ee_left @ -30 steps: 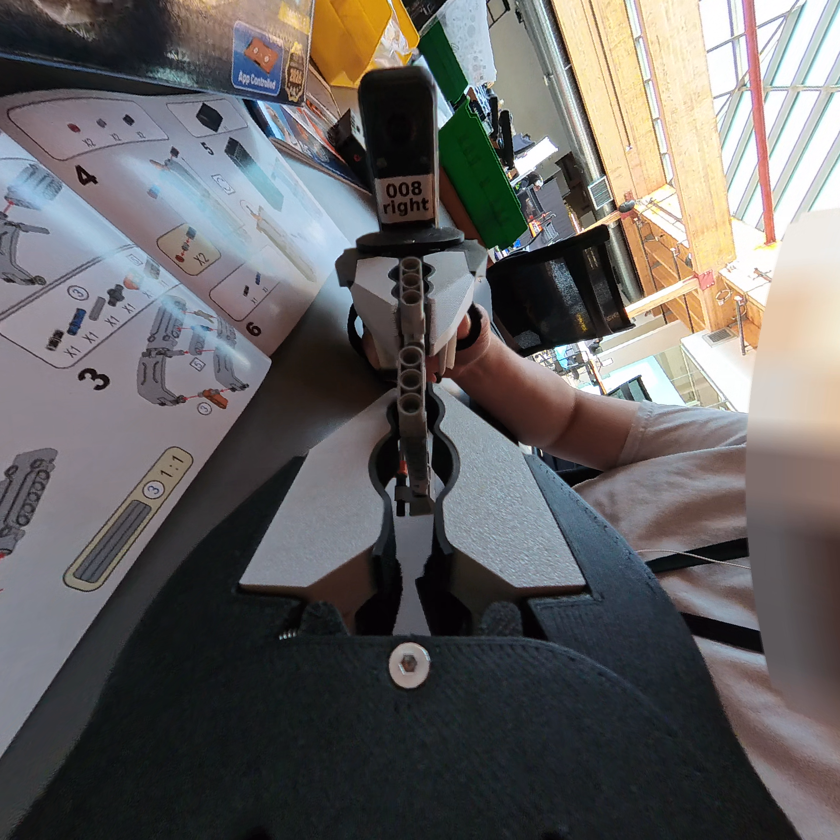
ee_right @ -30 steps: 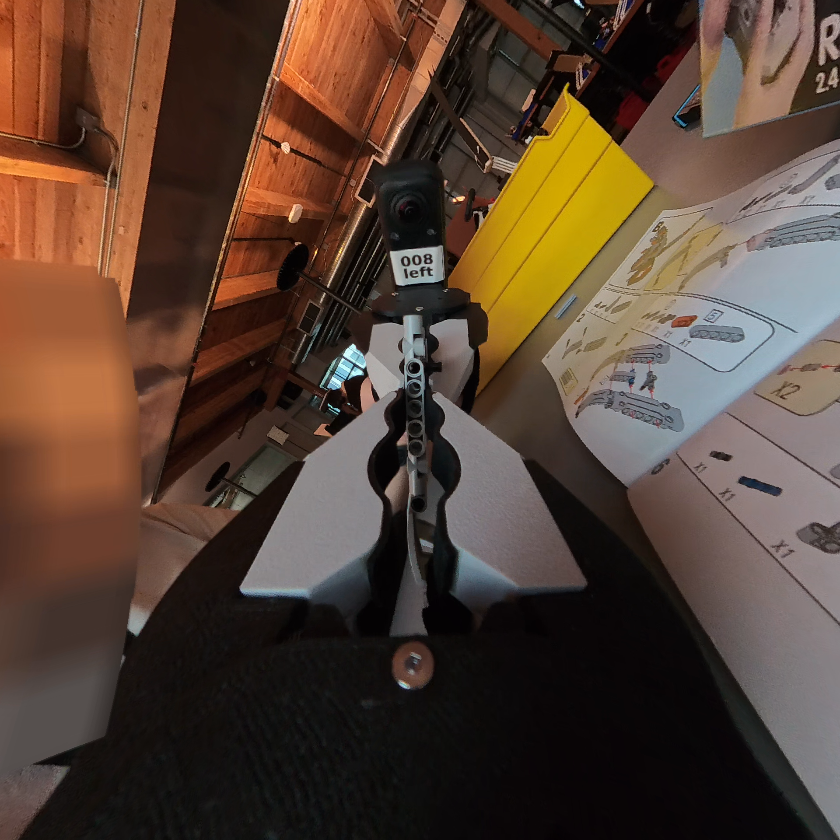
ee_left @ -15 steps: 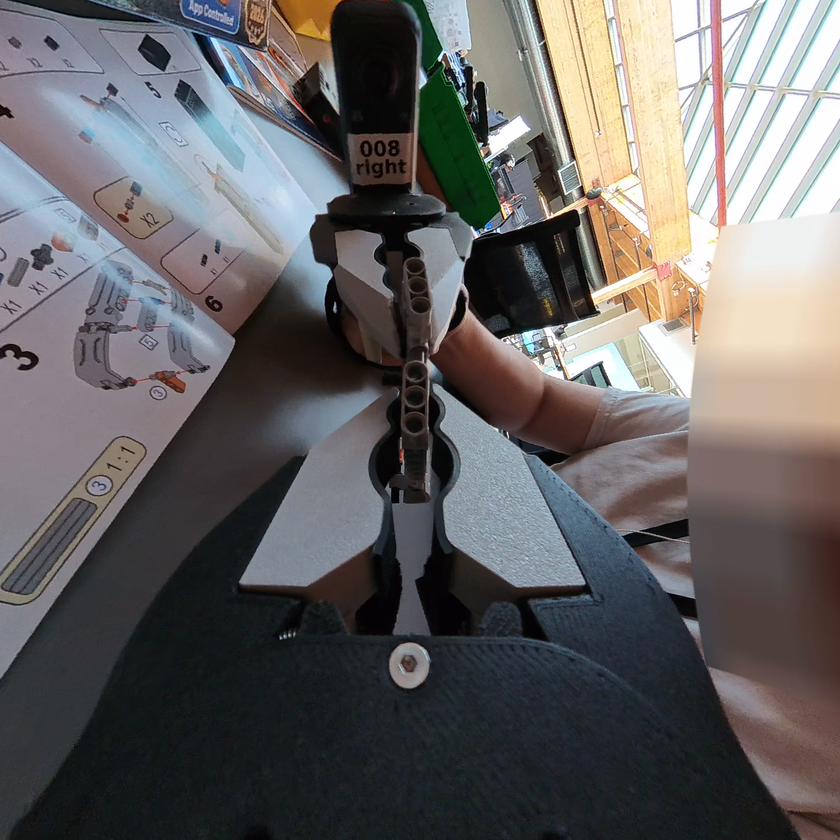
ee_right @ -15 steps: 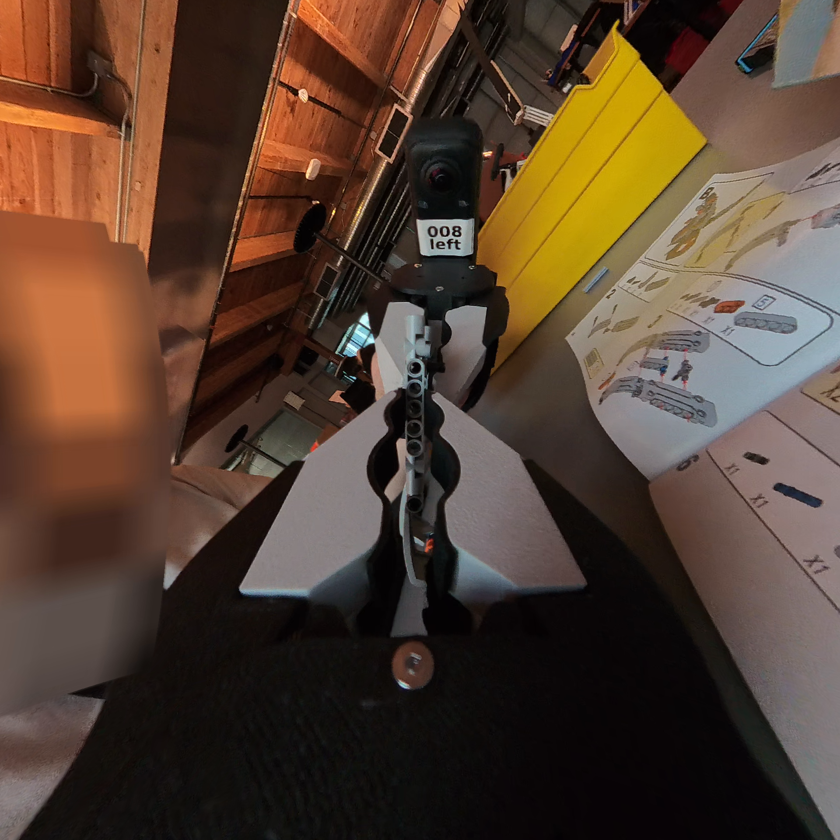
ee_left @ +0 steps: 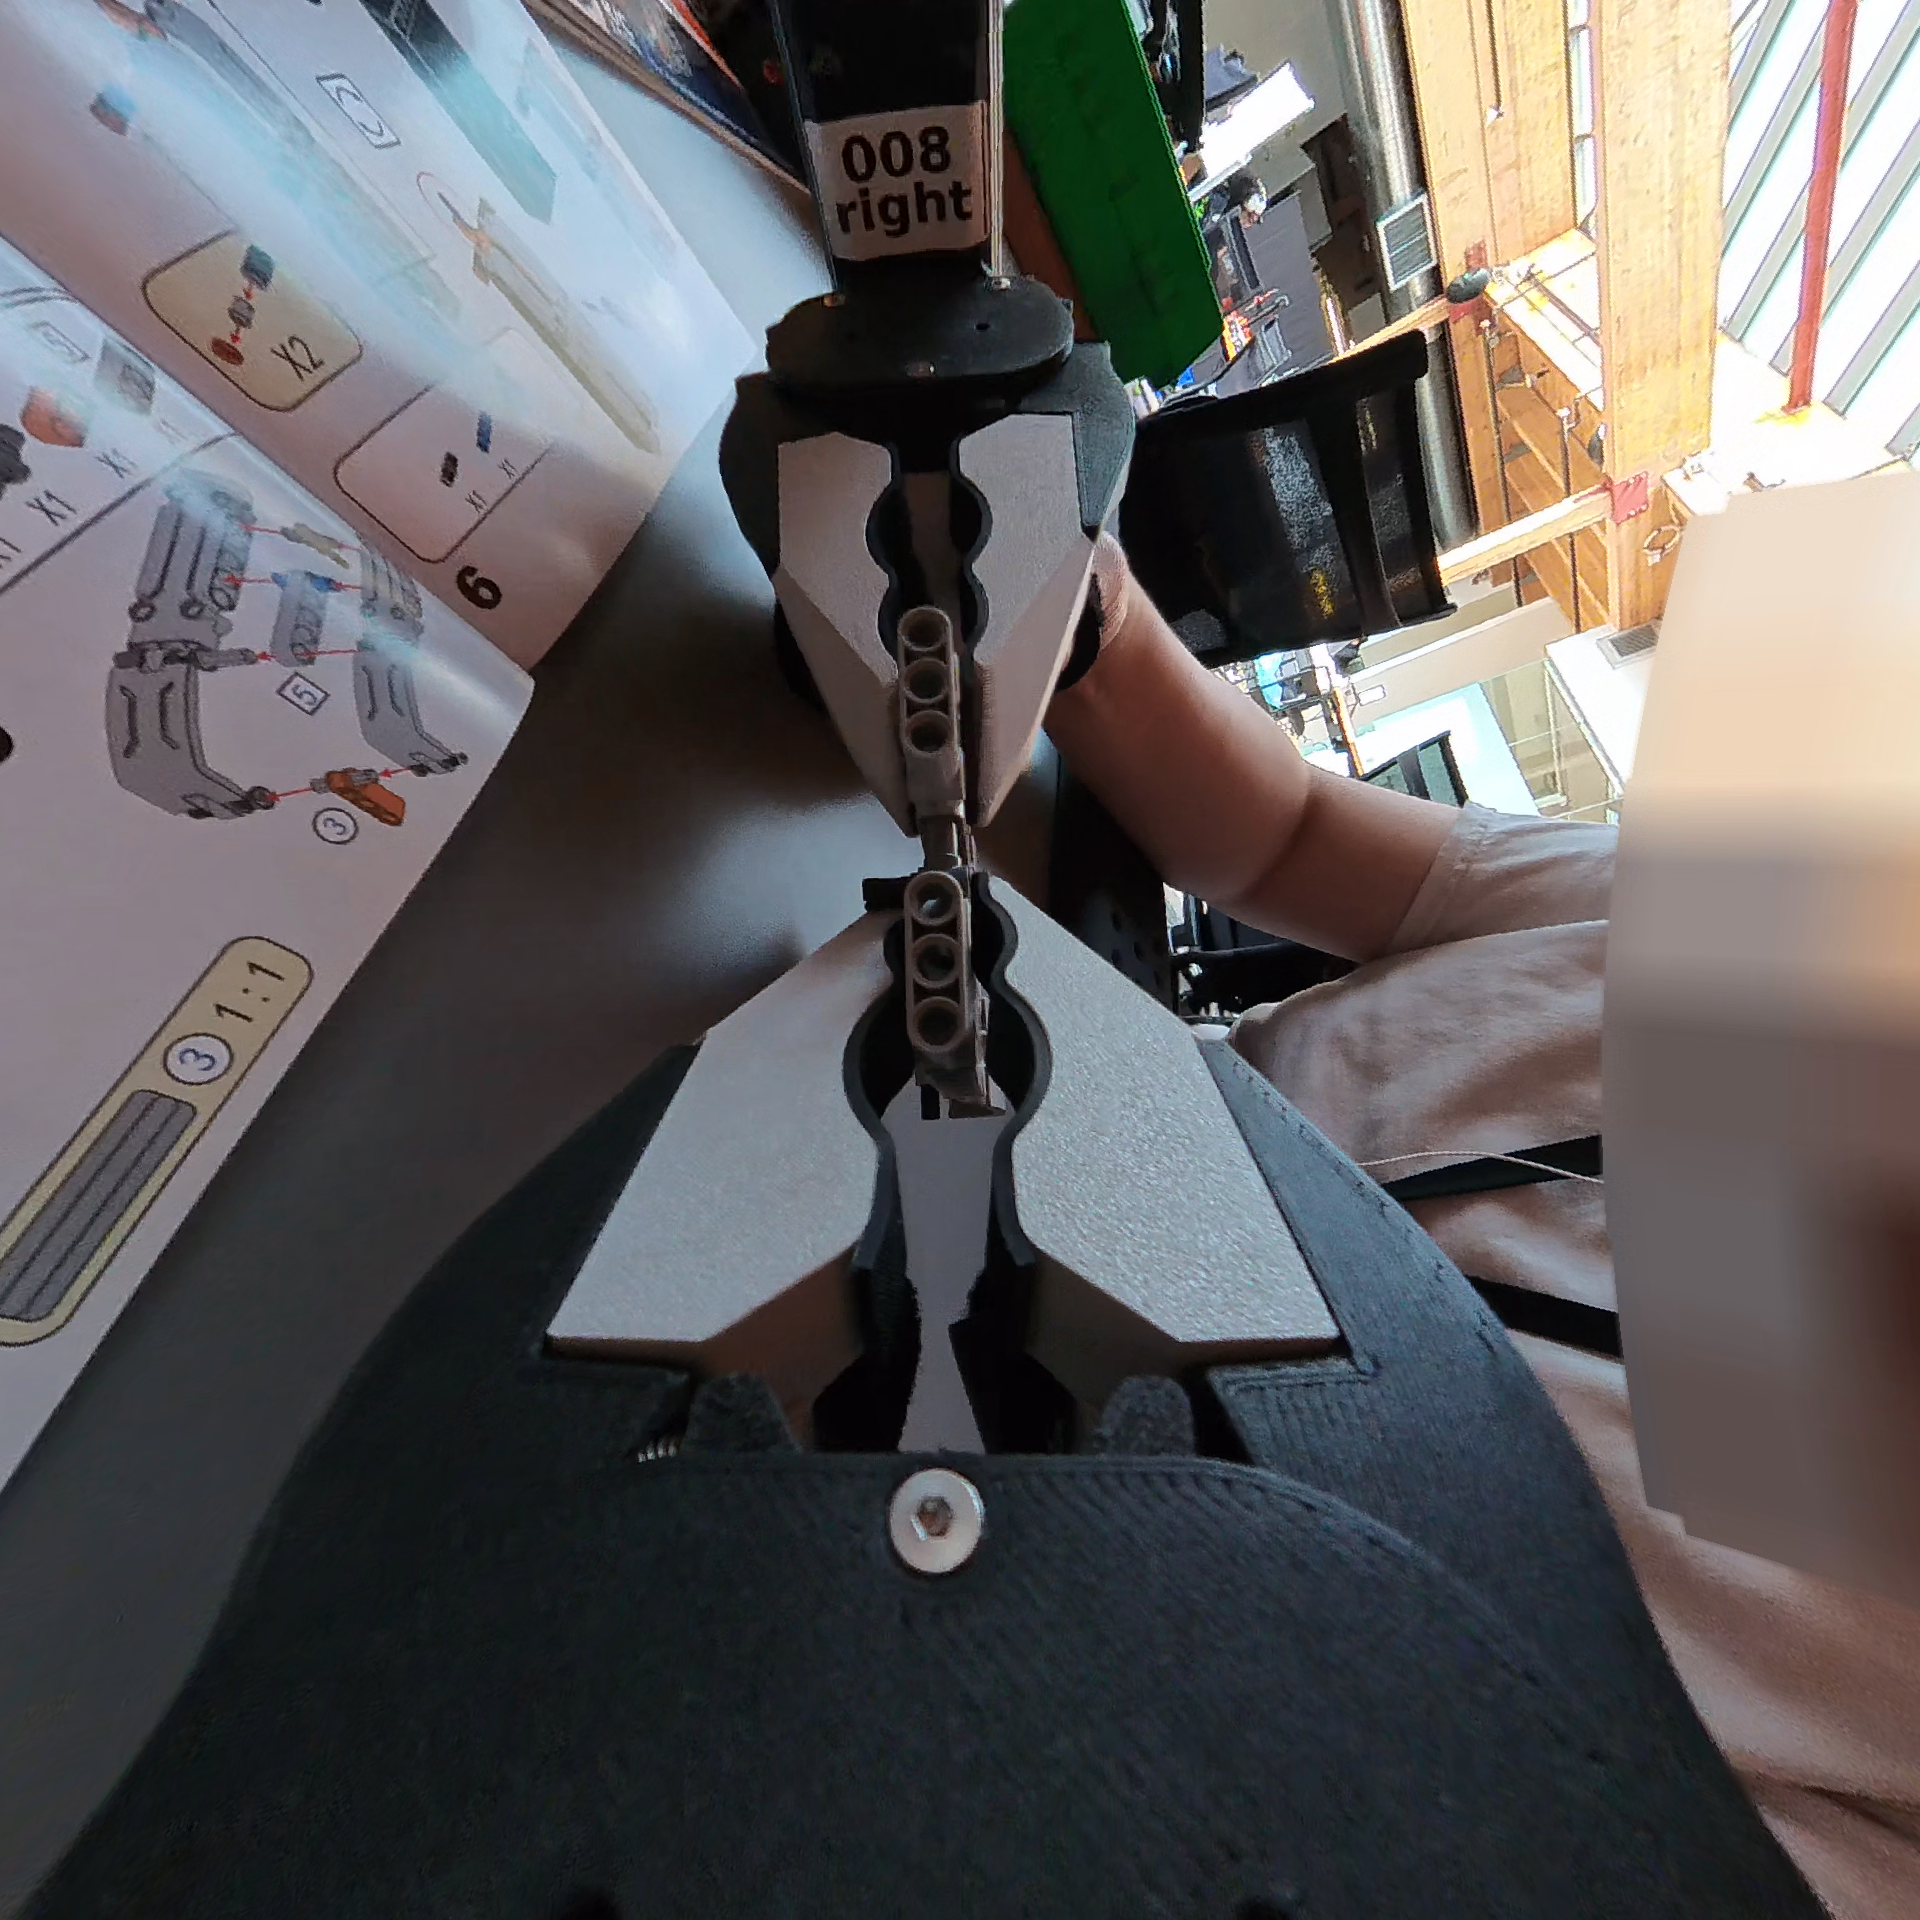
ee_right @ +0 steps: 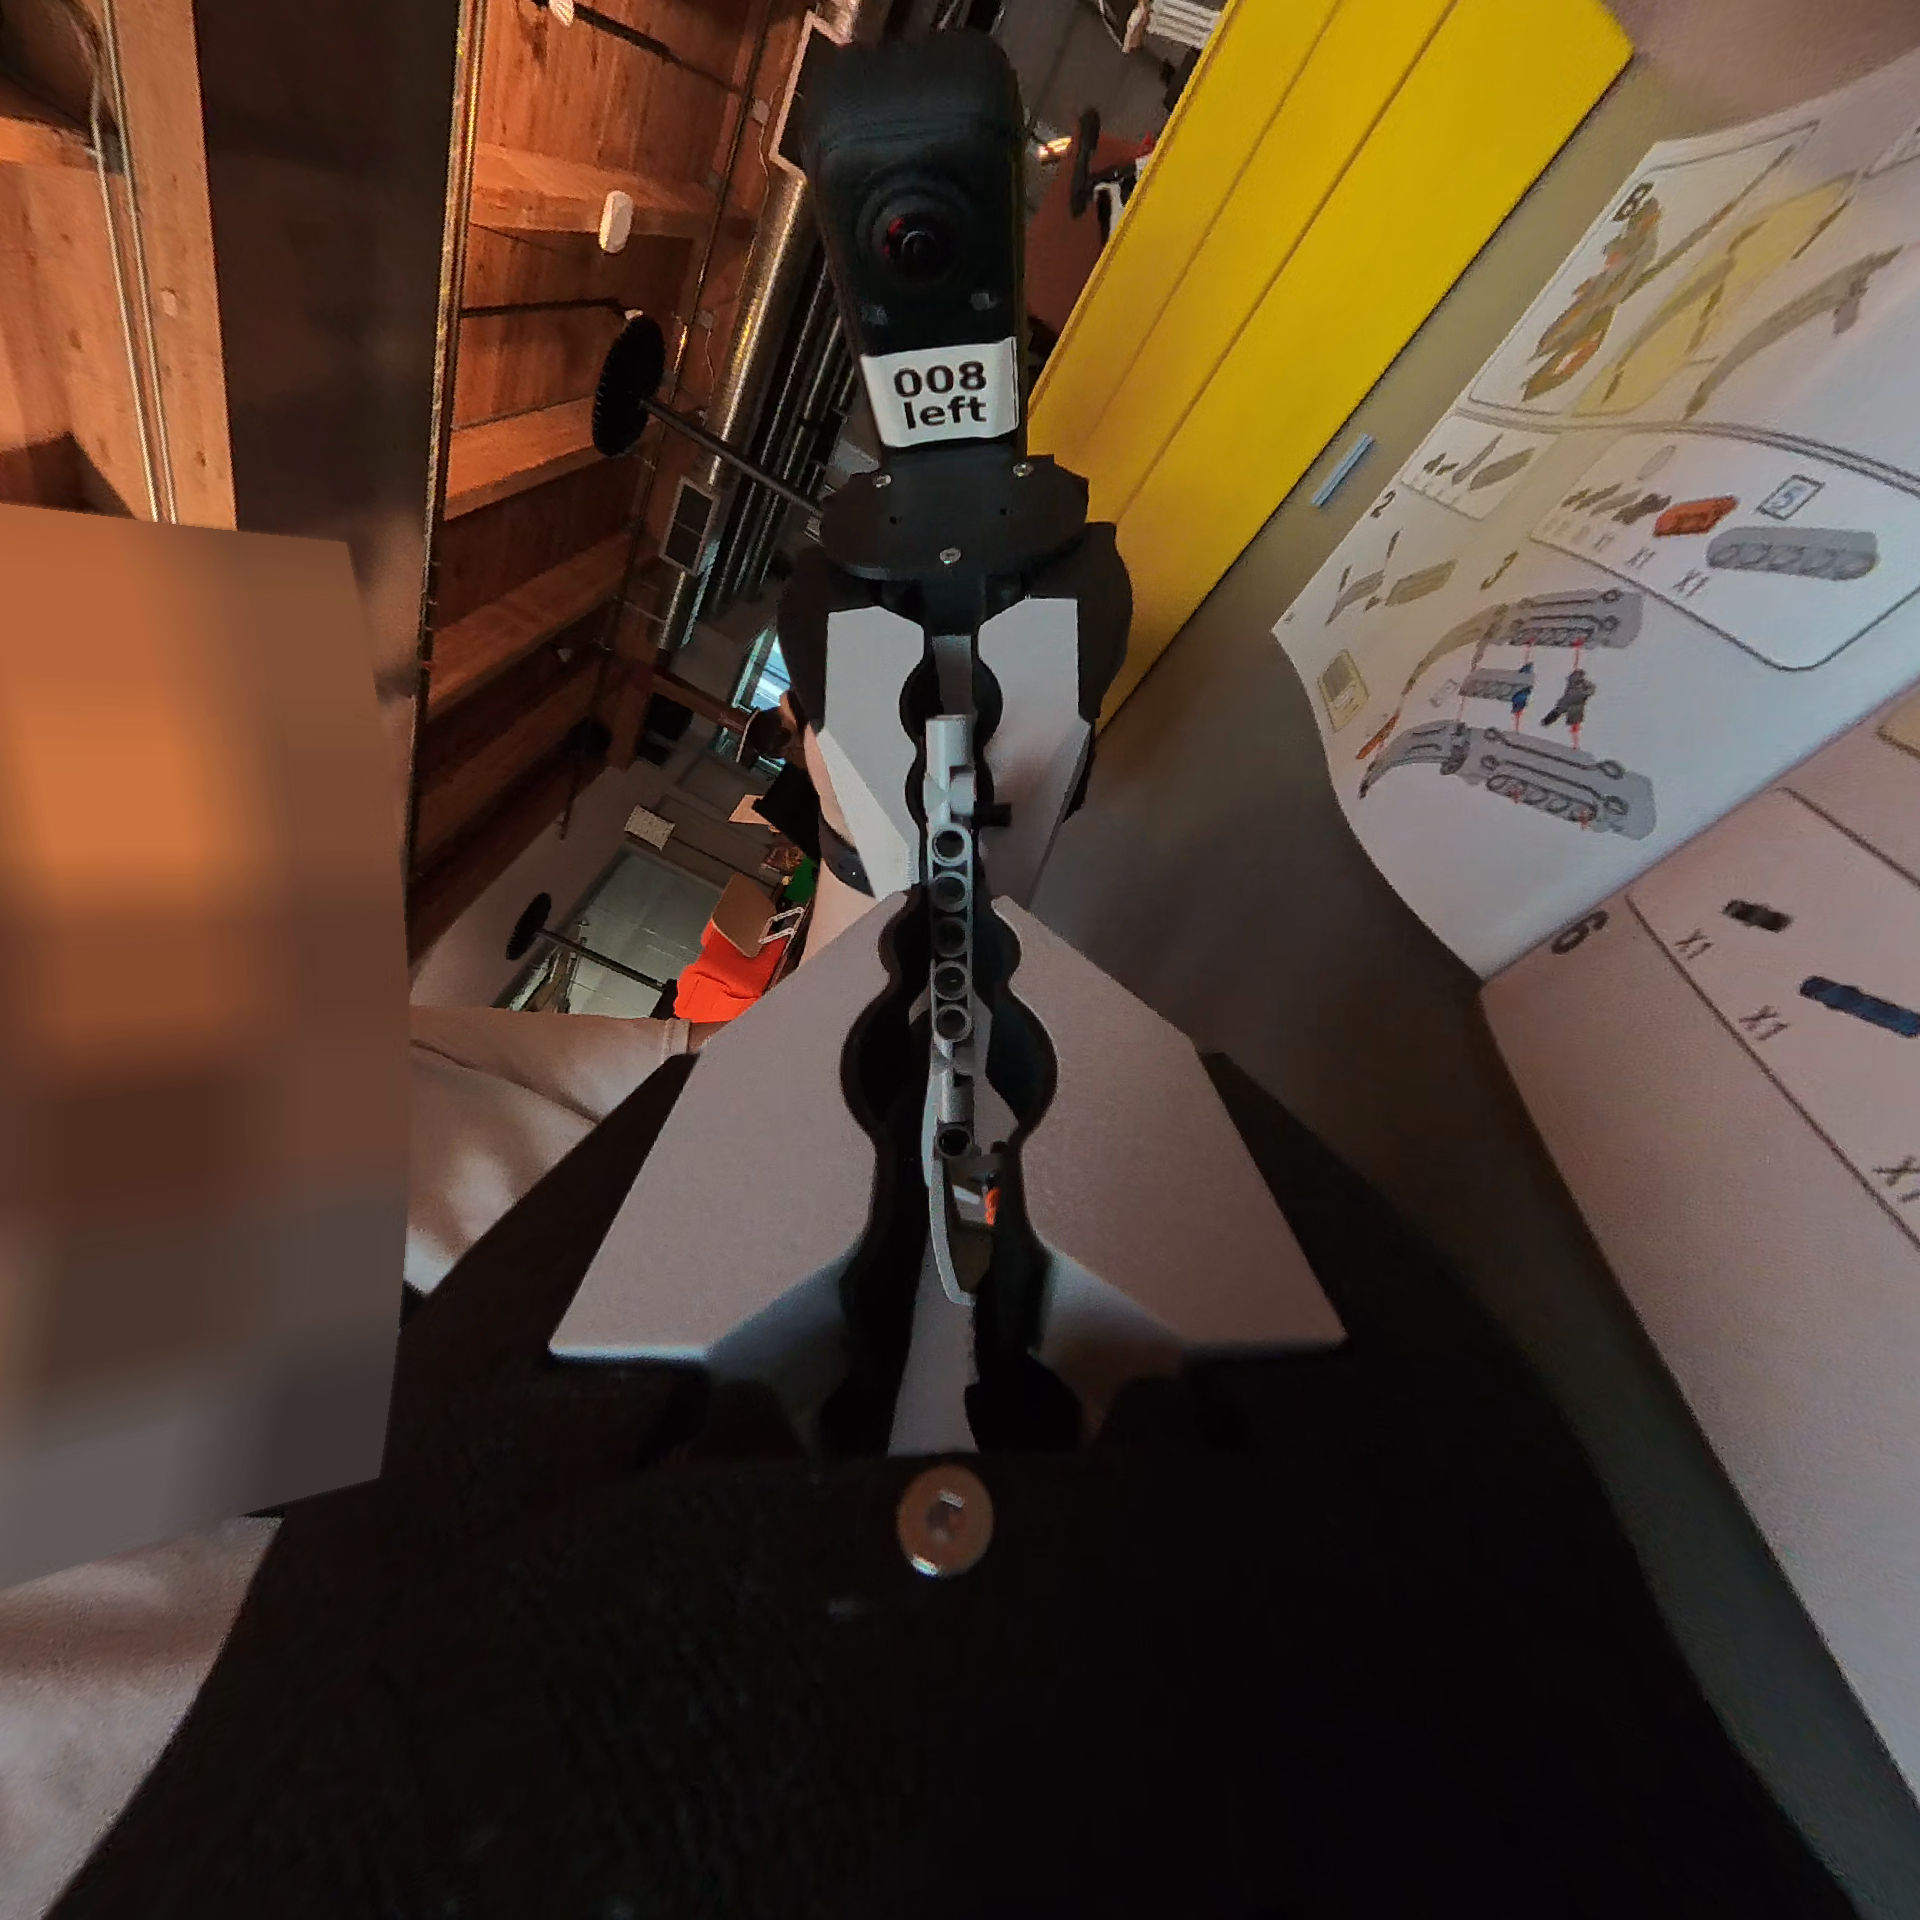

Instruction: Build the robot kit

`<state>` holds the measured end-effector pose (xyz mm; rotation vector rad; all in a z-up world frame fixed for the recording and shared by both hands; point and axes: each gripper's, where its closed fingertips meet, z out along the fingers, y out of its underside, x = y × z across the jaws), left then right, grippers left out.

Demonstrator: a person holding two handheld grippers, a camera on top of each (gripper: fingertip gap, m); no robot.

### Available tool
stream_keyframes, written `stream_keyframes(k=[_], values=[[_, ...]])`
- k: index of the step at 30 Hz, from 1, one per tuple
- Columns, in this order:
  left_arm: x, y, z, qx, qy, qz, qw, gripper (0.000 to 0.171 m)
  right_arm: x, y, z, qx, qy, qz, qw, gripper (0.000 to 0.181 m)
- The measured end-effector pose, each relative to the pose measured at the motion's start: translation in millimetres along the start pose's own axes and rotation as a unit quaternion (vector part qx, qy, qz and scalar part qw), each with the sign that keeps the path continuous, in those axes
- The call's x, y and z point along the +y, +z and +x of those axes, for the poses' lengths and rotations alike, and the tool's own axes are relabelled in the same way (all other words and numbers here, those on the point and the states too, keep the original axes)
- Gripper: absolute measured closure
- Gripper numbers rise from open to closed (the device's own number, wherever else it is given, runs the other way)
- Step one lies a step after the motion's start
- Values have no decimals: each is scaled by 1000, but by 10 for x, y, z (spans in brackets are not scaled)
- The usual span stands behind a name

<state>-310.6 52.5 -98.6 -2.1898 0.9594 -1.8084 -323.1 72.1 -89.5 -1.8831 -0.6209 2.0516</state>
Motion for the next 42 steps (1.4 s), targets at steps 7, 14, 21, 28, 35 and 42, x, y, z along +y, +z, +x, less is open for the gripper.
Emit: stream_keyframes(k=[7,14,21,28,35,42], values=[[46,6,20,6,-1,-13,1000,168,55,17,-15,-5,5,-17,1000,176],[0,-4,71,25,-3,0,1000,168,10,13,-64,-18,2,4,1000,177],[-48,-28,37,38,-41,23,998,167,-41,10,-11,-24,52,23,998,176],[-64,-5,-47,52,-94,37,994,167,-42,-23,78,-8,91,31,995,176],[-115,-14,-89,51,-107,57,991,162,-71,-42,128,5,94,40,995,176],[-173,-5,-89,37,-86,71,993,167,-108,-45,100,-4,89,53,995,176]])
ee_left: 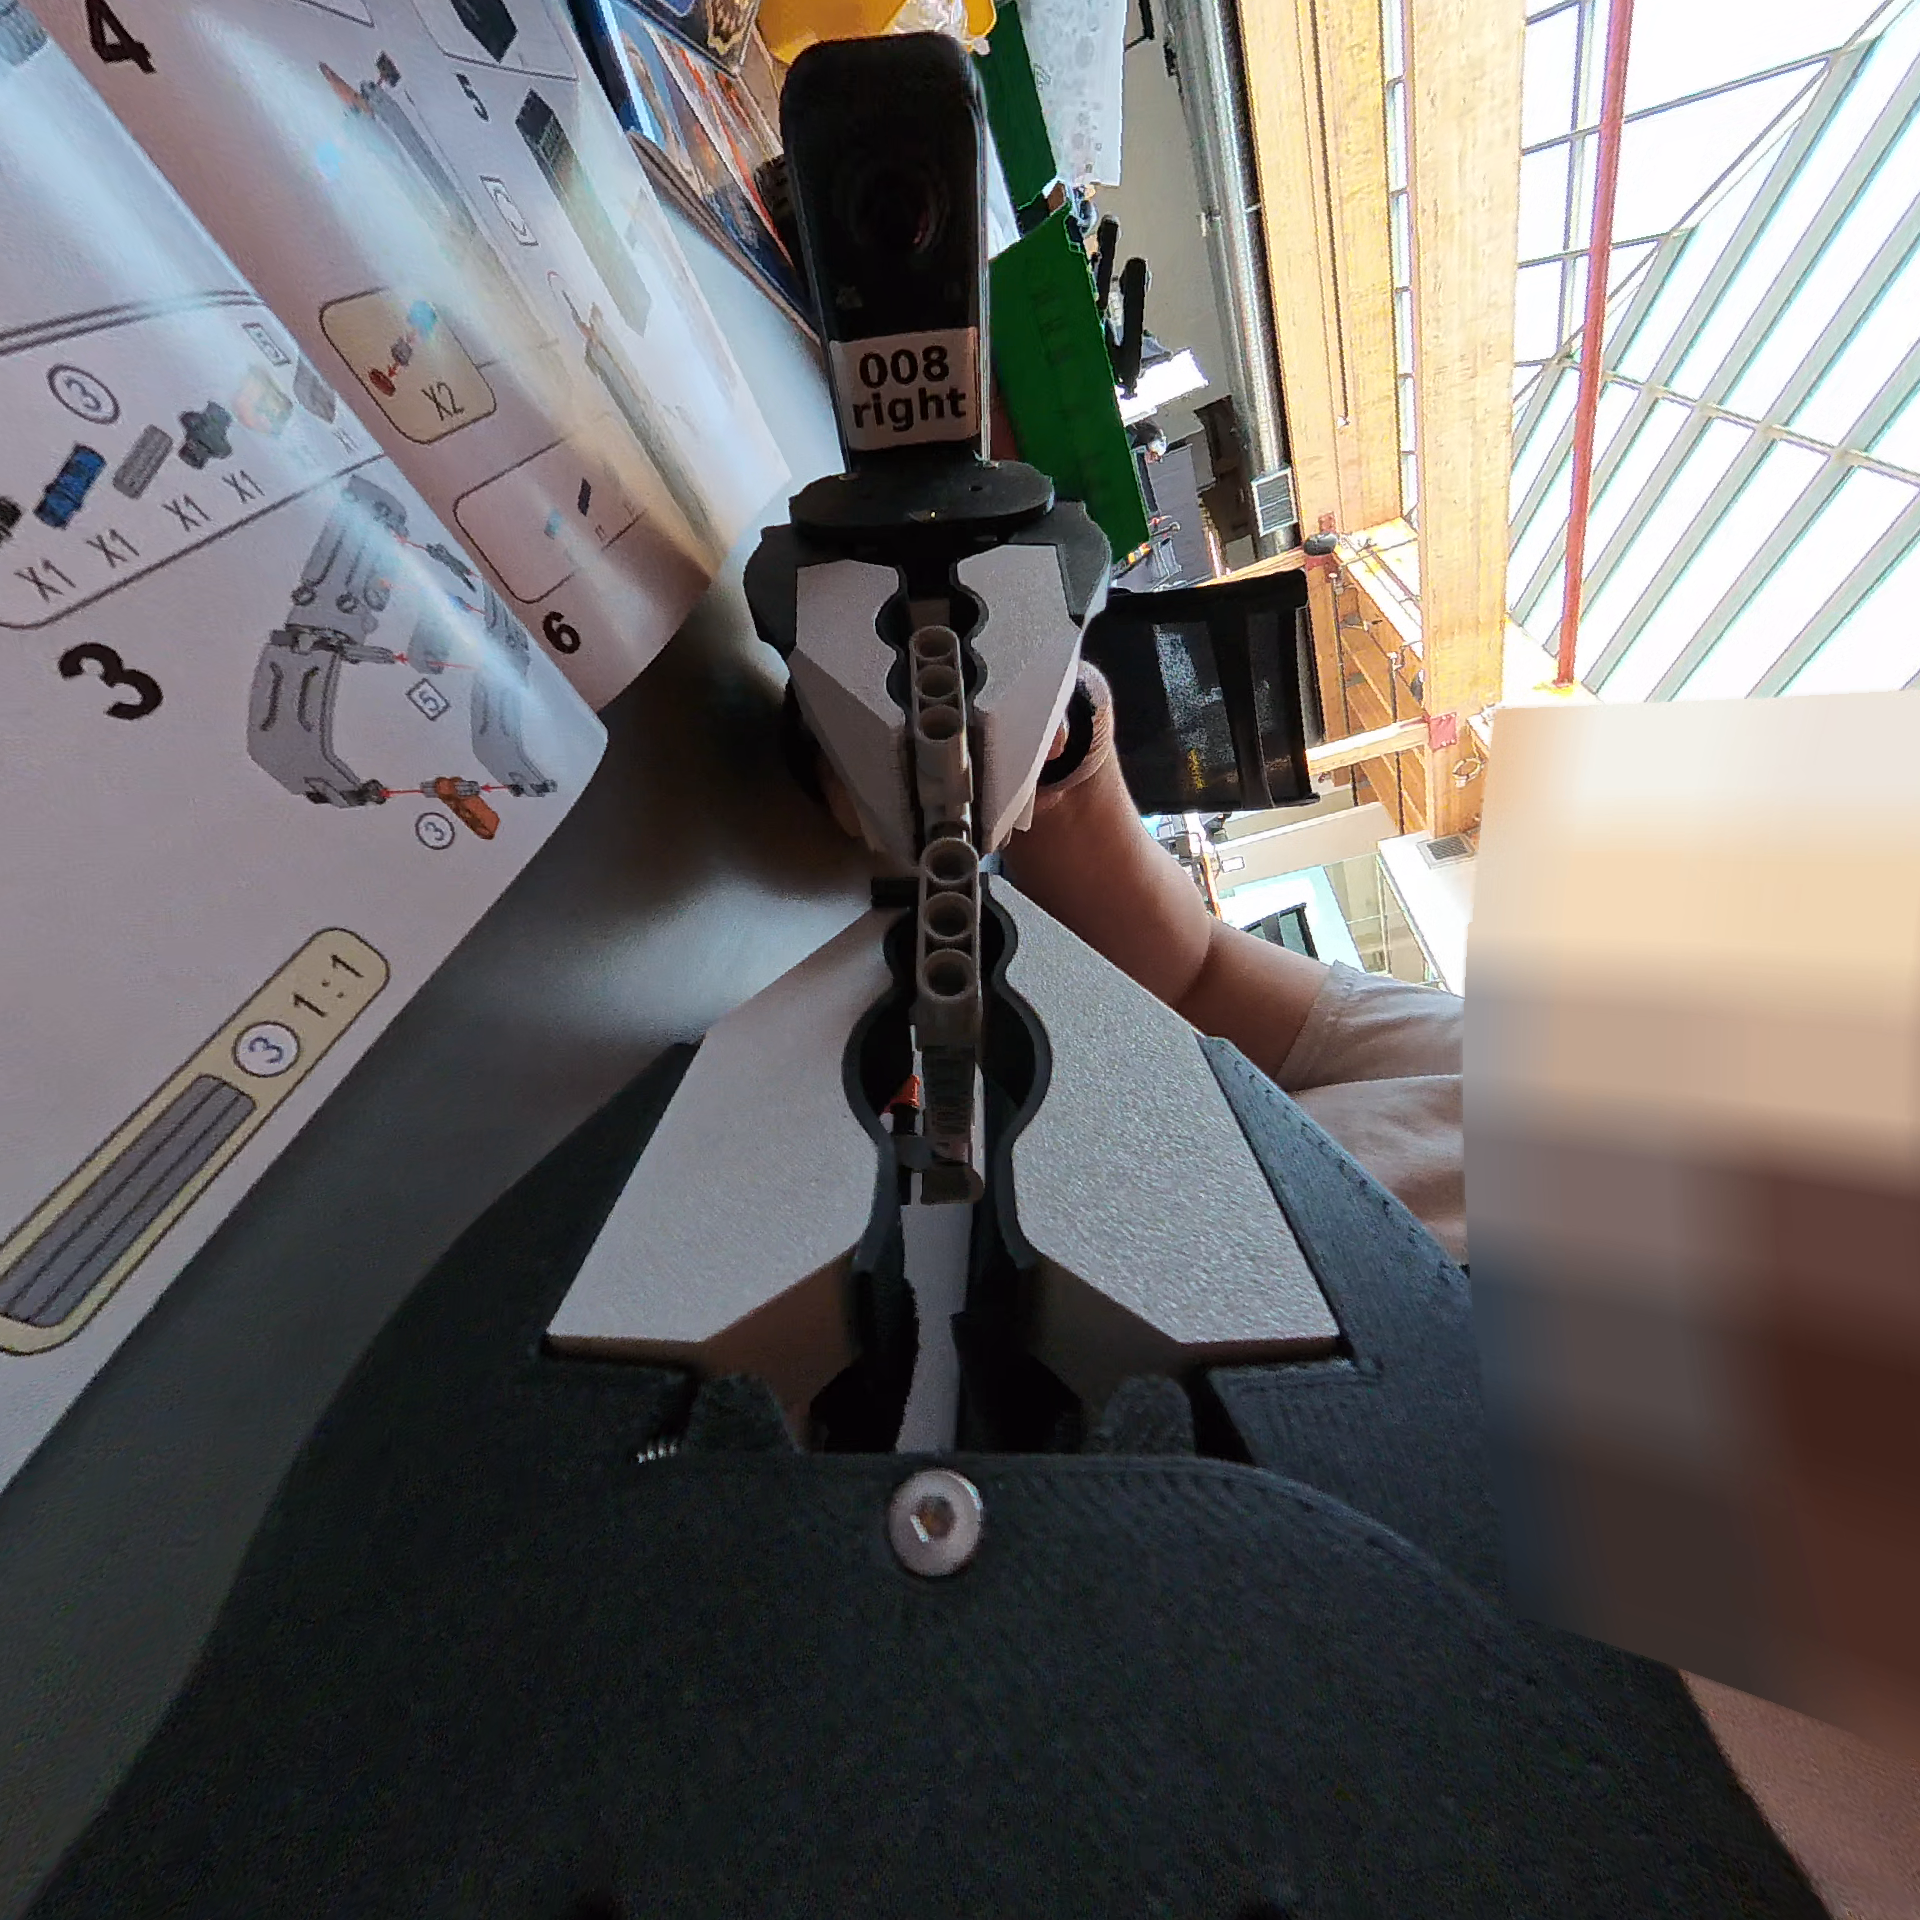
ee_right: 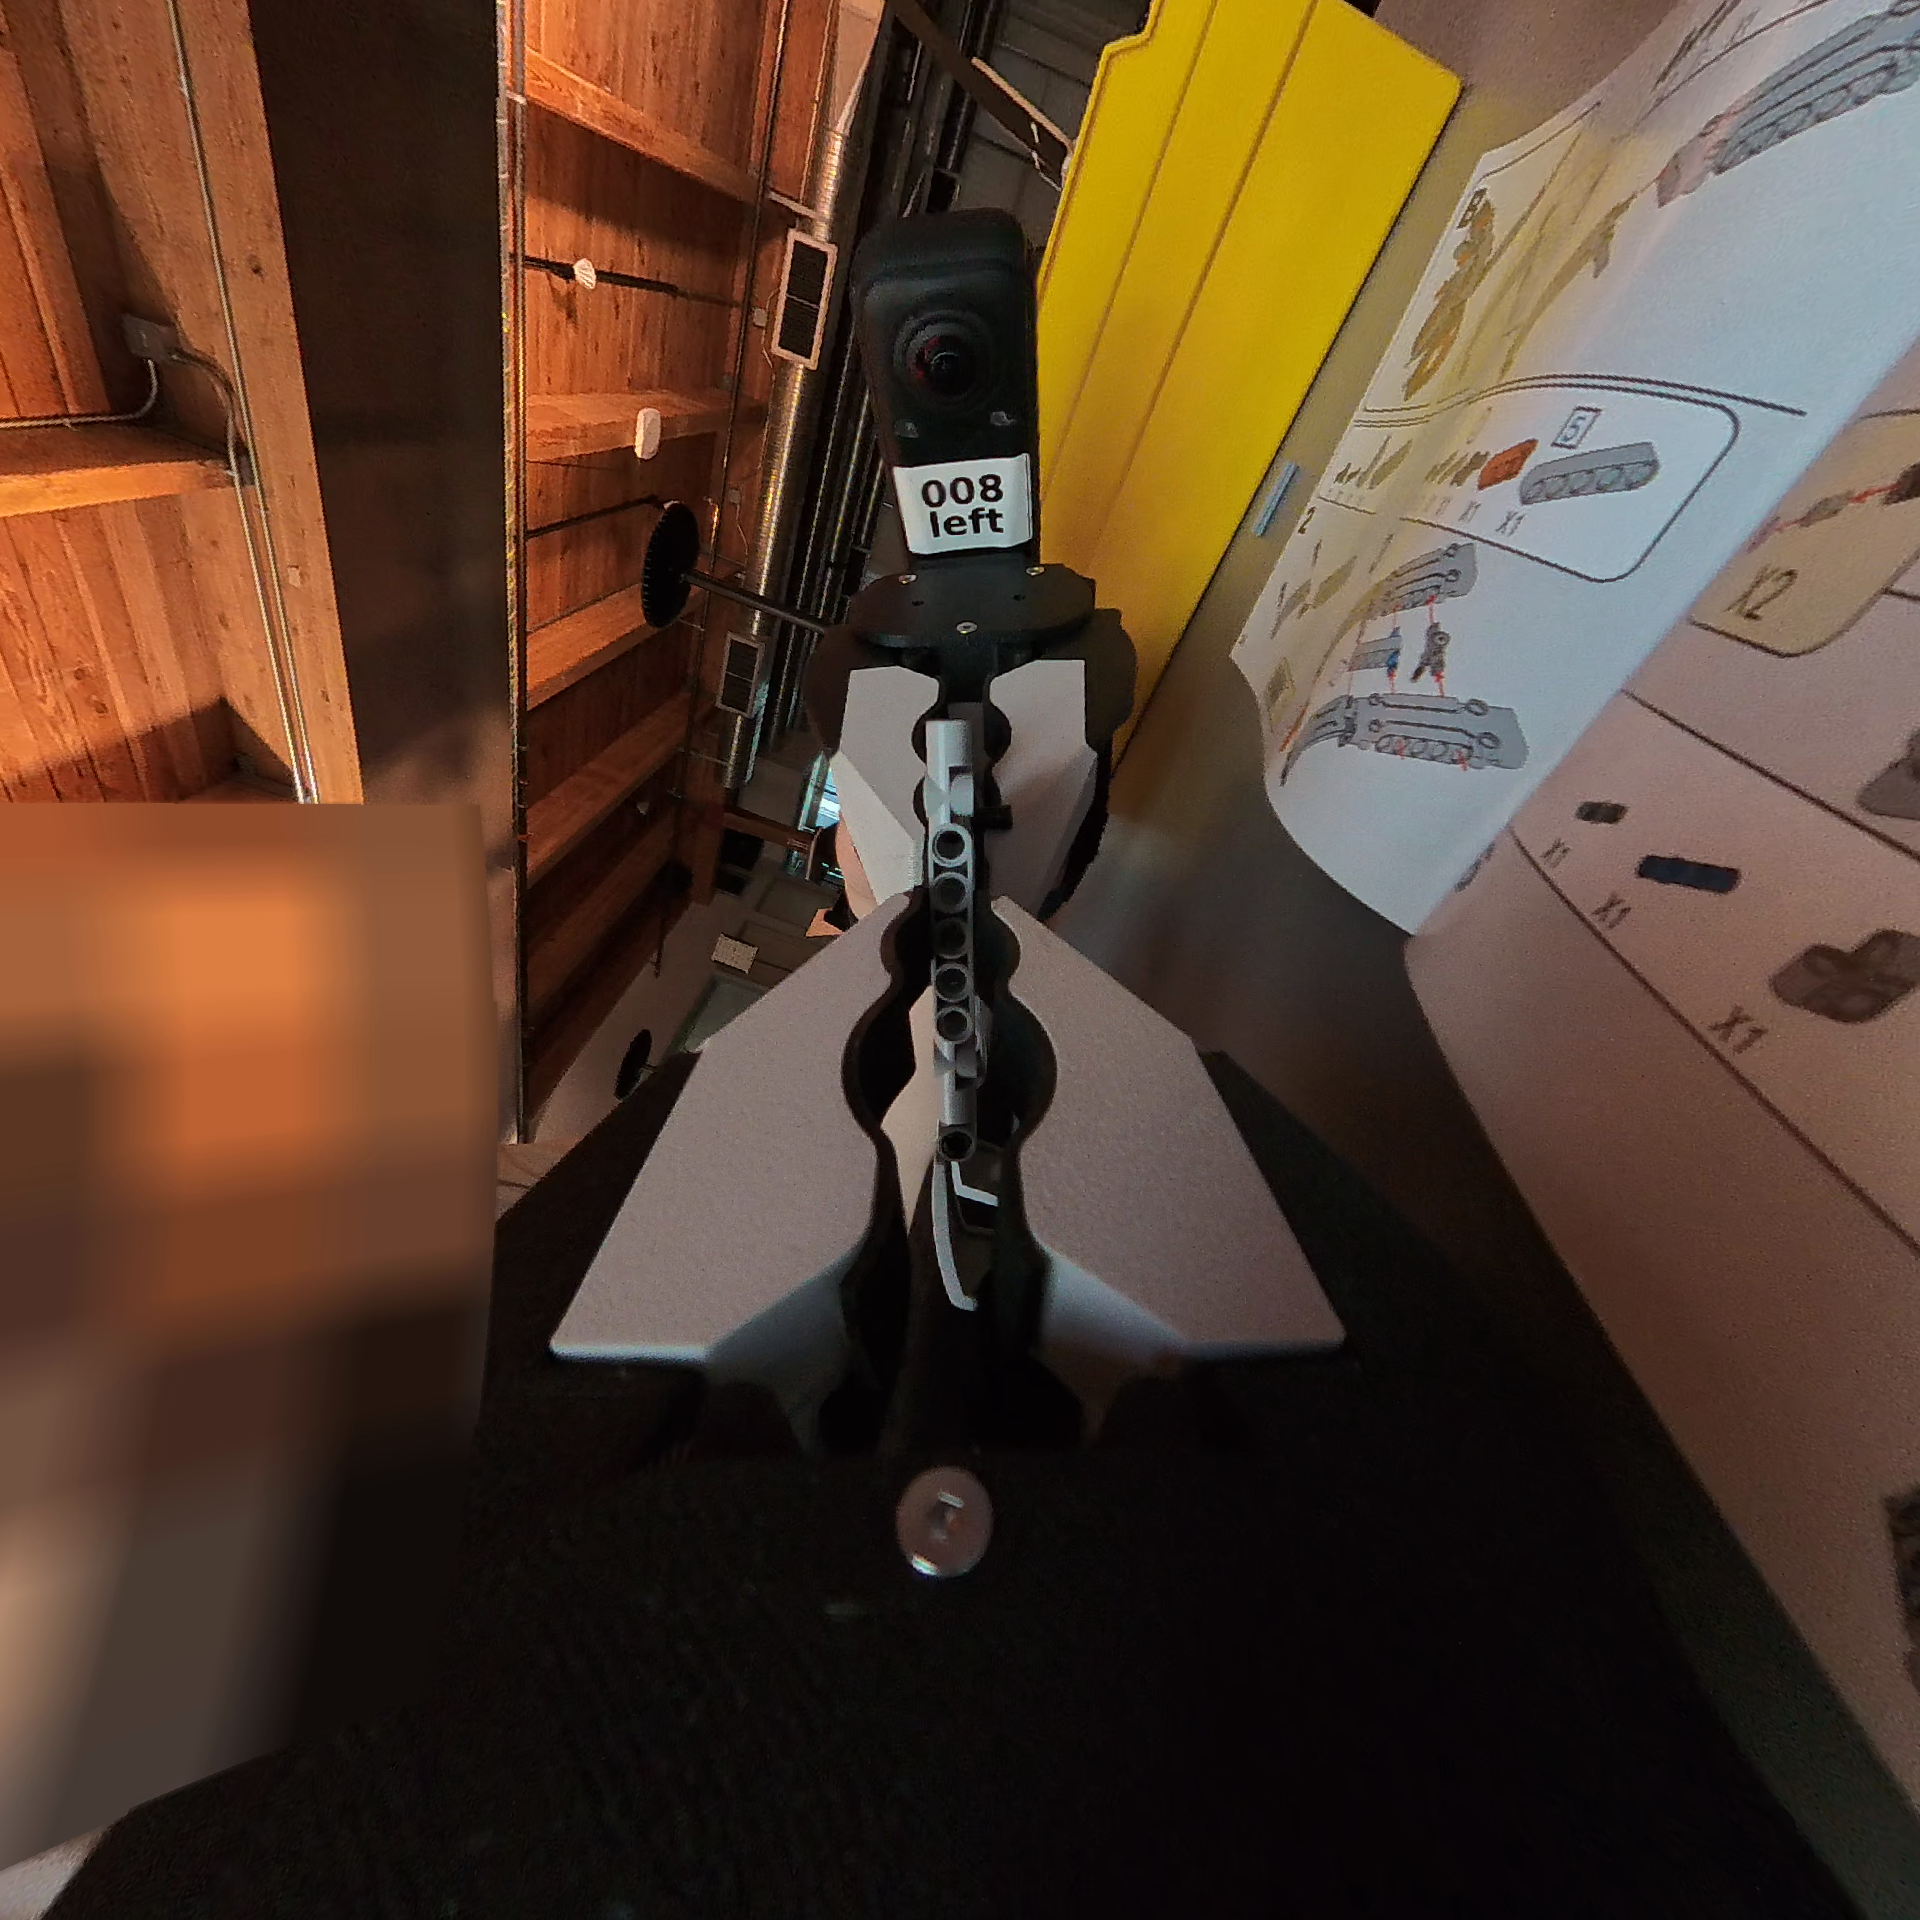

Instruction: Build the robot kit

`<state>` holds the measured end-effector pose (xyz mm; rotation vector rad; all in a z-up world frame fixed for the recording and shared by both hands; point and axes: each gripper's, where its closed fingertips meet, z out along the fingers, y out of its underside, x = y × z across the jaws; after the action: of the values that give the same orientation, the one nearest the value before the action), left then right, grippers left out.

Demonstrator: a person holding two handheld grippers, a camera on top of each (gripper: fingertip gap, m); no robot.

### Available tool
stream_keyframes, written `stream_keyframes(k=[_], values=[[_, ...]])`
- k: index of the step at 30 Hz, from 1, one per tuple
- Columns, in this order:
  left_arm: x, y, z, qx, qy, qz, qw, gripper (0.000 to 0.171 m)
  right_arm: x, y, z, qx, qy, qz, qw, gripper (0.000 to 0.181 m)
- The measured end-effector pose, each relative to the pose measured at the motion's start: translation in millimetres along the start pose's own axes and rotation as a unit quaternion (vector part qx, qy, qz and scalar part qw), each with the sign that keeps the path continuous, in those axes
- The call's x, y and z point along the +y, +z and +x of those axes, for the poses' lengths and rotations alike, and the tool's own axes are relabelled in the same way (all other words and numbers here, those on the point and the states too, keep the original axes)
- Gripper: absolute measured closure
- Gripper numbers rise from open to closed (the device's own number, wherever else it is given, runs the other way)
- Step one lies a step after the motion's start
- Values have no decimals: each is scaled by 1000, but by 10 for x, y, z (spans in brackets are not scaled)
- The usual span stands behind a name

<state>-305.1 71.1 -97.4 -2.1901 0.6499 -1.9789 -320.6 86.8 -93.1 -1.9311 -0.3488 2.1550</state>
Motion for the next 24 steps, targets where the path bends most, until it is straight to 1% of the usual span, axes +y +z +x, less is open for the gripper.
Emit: stream_keyframes(k=[5,7,10,17,21,22,24], values=[[-56,-7,-2,-15,15,17,1000,167,-56,-11,-7,-1,-7,20,1000,176],[-77,-8,11,-12,13,26,1000,167,-79,-16,-27,-1,-22,27,999,176],[-86,-11,5,-6,4,30,1000,166,-87,-13,-23,12,-44,29,999,176],[-88,28,3,-8,14,31,999,167,-68,-2,-22,9,-42,23,999,176],[-141,19,11,-3,14,49,999,167,-127,-5,-35,15,-69,33,997,176],[-157,16,19,4,10,55,998,167,-149,-7,-41,21,-83,36,996,175],[-195,0,10,5,7,69,998,167,-258,-43,-49,48,-118,59,990,150]])
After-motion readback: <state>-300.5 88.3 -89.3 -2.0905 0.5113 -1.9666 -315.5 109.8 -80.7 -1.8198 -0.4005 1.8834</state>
